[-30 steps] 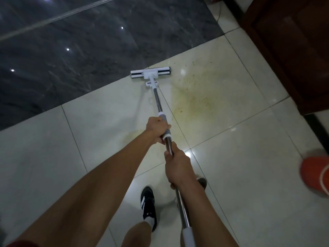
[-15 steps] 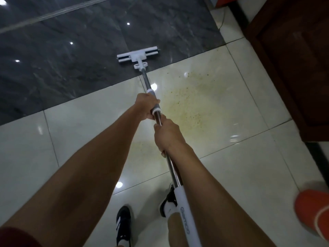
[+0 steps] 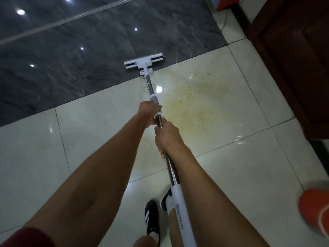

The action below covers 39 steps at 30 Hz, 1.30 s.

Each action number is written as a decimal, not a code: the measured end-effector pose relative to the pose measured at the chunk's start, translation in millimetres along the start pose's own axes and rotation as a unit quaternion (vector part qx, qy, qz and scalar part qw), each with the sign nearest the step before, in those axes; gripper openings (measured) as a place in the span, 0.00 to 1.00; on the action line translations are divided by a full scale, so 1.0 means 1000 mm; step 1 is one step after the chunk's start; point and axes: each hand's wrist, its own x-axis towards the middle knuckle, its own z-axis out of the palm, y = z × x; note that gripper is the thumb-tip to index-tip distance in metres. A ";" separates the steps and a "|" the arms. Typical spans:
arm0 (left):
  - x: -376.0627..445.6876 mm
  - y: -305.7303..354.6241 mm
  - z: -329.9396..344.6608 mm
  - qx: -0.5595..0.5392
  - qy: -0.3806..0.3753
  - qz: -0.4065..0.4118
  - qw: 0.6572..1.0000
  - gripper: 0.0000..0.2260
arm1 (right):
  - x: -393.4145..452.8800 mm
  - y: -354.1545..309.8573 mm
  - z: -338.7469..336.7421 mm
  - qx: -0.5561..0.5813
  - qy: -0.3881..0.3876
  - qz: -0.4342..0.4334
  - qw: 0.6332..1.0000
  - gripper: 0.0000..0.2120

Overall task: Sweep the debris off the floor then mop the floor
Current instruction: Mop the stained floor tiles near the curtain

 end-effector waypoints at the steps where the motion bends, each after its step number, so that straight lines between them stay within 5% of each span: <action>1: -0.005 -0.012 -0.003 0.000 -0.004 -0.005 1.000 0.10 | -0.011 0.007 0.006 0.006 0.001 0.003 1.000 0.18; 12: -0.103 -0.143 -0.056 -0.021 -0.093 -0.038 0.995 0.17 | -0.140 0.092 0.081 0.089 -0.002 0.048 0.995 0.17; 18: -0.152 -0.205 -0.061 -0.016 -0.132 -0.044 0.990 0.23 | -0.212 0.142 0.088 0.134 -0.023 0.067 0.988 0.28; 34: -0.290 -0.415 -0.040 0.085 -0.129 -0.016 0.988 0.12 | -0.387 0.343 0.159 0.073 0.011 0.025 0.997 0.17; 39: -0.328 -0.476 -0.027 0.086 -0.119 -0.014 0.989 0.14 | -0.444 0.397 0.169 0.138 0.015 0.035 0.990 0.18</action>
